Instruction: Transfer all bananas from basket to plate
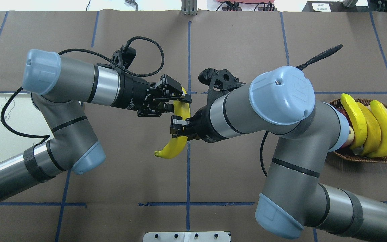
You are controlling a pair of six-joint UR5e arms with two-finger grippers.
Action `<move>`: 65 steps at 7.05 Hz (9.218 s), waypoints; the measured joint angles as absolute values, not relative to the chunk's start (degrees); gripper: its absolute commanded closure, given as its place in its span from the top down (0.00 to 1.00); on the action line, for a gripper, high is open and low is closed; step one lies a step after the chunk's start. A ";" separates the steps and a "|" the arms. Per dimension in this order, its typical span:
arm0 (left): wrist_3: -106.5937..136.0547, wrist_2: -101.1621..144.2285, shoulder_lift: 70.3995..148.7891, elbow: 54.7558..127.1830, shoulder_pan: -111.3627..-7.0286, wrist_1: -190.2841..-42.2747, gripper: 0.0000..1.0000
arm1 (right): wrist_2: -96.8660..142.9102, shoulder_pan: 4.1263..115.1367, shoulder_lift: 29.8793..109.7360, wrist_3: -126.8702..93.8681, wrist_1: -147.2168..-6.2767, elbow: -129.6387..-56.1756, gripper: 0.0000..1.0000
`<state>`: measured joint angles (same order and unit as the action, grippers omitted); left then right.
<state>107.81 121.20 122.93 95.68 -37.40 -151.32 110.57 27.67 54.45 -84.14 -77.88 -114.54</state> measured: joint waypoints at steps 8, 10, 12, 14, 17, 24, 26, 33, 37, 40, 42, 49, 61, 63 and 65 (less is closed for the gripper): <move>106.97 121.28 121.81 94.42 -42.07 -143.73 0.00 | 113.43 30.04 57.40 -84.33 -78.30 -121.01 1.00; 99.15 124.70 117.80 94.55 -47.55 -135.51 0.00 | 113.62 32.06 60.61 -83.98 -79.23 -123.51 1.00; 86.30 126.15 107.61 95.51 -53.20 -131.72 0.00 | 113.69 35.44 62.85 -78.16 -84.50 -123.84 1.00; 73.94 126.16 96.90 96.10 -58.53 -131.15 0.00 | 113.77 38.34 66.21 -69.05 -88.32 -123.51 1.00; 57.69 125.74 88.47 95.24 -62.21 -126.11 0.00 | 114.19 42.00 70.17 -59.85 -89.90 -123.00 1.00; 51.98 122.34 87.29 89.89 -62.11 -124.86 0.99 | 114.29 42.47 70.57 -59.31 -90.15 -123.03 1.00; 51.23 121.97 87.24 89.30 -62.11 -125.03 0.99 | 115.55 43.99 70.61 -59.00 -91.66 -123.20 1.00; 52.33 128.41 86.74 96.01 -64.51 -124.53 0.99 | 121.65 53.71 76.33 -41.38 -99.68 -124.73 1.00; 60.96 129.62 88.21 100.65 -63.86 -123.50 0.99 | 133.48 67.65 93.77 -22.93 -95.31 -125.09 1.00; 63.10 129.64 89.29 100.99 -63.24 -123.48 0.99 | 137.56 68.60 104.48 -30.63 -64.22 -114.35 1.00; 63.18 129.64 89.44 101.14 -63.20 -123.49 0.99 | 139.48 68.59 106.08 -37.29 -47.47 -105.31 1.00; 63.19 129.64 89.47 101.86 -63.19 -123.40 0.99 | 137.04 64.52 106.05 -39.27 -44.39 -99.23 0.95; 63.83 129.72 89.47 103.16 -63.19 -122.96 0.99 | 145.82 76.67 109.39 -29.44 -44.47 -102.97 0.00; 64.26 129.73 89.45 103.71 -63.17 -122.81 0.99 | 149.17 80.66 109.56 -28.60 -46.91 -105.97 0.00; 66.51 129.73 89.79 104.44 -62.59 -122.79 0.99 | 152.10 81.29 105.96 -29.49 -54.34 -112.21 0.01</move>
